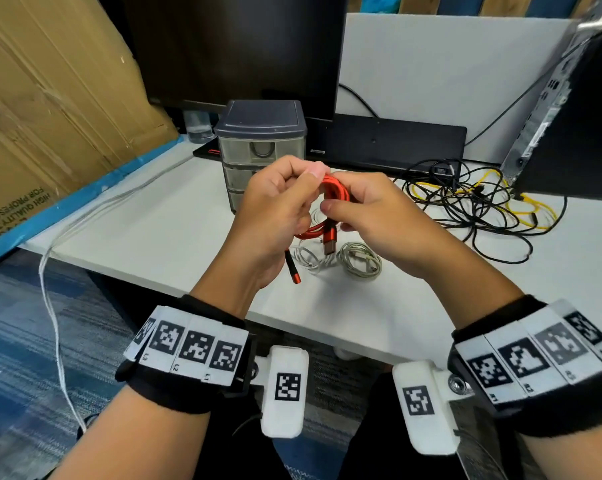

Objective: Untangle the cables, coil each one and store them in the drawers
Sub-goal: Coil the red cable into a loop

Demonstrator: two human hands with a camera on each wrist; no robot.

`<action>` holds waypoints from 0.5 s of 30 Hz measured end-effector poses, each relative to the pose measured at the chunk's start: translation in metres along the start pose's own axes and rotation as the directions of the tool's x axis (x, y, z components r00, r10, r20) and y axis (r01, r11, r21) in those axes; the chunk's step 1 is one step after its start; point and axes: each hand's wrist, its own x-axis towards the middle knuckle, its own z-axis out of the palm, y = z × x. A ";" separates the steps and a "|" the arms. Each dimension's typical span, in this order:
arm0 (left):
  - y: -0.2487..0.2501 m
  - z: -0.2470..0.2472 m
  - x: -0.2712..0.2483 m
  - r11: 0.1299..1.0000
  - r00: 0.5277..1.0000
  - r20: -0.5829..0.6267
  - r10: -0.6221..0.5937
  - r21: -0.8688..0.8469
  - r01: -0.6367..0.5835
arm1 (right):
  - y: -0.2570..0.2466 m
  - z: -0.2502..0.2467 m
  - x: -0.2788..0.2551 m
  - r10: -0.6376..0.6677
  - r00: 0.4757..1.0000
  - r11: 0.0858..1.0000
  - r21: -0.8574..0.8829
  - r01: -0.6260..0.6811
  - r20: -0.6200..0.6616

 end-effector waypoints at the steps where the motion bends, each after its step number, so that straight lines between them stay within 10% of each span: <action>1: 0.001 -0.001 0.001 1.000 1.000 -0.012 0.000 -0.006 0.000 | 0.000 -0.002 -0.001 0.027 0.999 1.000 0.016 -0.027 0.019; 5: 0.008 -0.004 0.007 0.999 0.997 -0.077 0.004 -0.034 -0.007 | 0.001 -0.011 -0.002 0.161 0.983 0.940 0.290 -0.180 0.088; 11: 0.016 0.004 0.012 0.997 0.994 -0.109 0.020 -0.066 -0.028 | -0.004 -0.001 0.001 0.194 0.880 0.974 0.024 -0.227 0.434; 15: 0.022 0.004 0.013 0.996 0.992 -0.121 0.034 -0.081 -0.044 | -0.007 0.003 0.005 0.154 0.887 0.975 0.080 -0.208 0.436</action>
